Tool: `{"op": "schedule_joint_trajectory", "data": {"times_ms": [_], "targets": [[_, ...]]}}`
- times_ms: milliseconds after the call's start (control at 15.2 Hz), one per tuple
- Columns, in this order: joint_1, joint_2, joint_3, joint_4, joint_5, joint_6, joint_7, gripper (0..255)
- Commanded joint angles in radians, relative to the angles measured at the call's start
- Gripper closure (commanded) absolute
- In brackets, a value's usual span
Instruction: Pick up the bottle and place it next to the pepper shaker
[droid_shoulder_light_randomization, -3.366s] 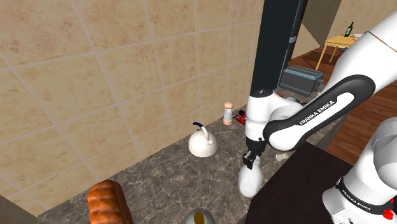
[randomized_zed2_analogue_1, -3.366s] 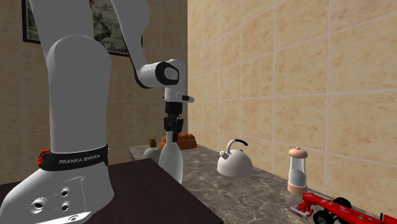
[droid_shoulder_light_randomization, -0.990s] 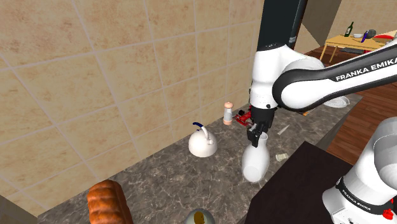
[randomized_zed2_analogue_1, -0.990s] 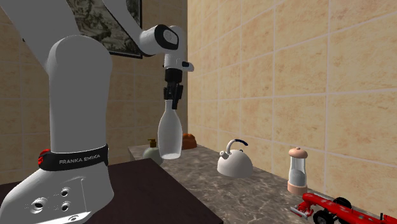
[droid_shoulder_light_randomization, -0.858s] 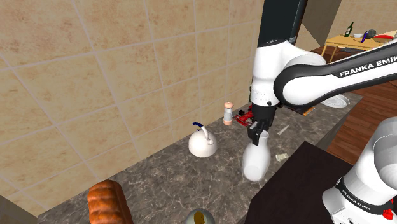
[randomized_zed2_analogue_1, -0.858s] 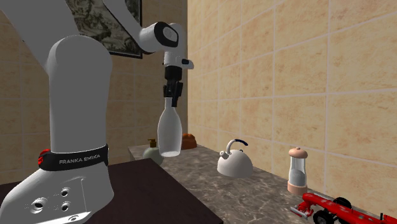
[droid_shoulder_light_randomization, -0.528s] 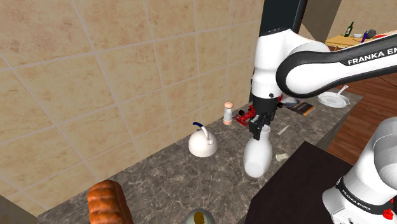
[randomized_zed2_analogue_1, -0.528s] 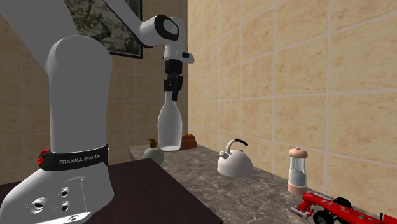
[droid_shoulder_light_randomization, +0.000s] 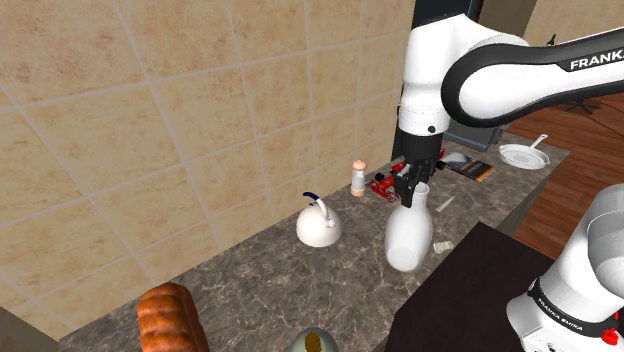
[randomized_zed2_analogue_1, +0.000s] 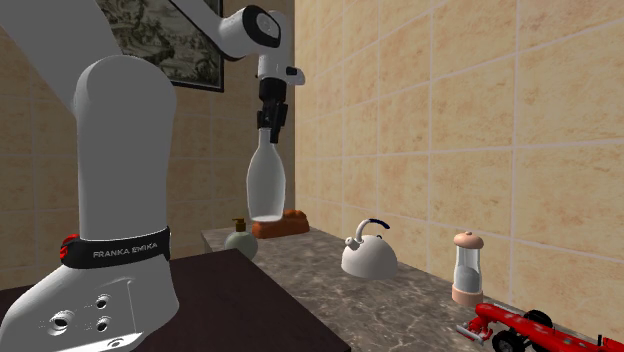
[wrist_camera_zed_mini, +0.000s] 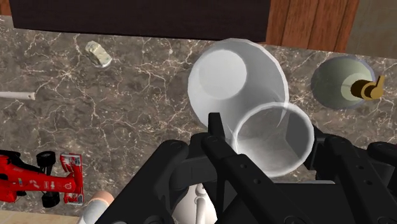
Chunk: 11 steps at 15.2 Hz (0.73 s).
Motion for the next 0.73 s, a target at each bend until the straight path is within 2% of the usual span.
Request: {"op": "schedule_joint_trajectory", "data": {"times_ms": [0,660], "targets": [[-0.001,-0.002,-0.003,0.03,-0.003,-0.032,0.002,255],[-0.006,-0.008,-0.017,0.159,-0.014,-0.167,0.008,255]]}}
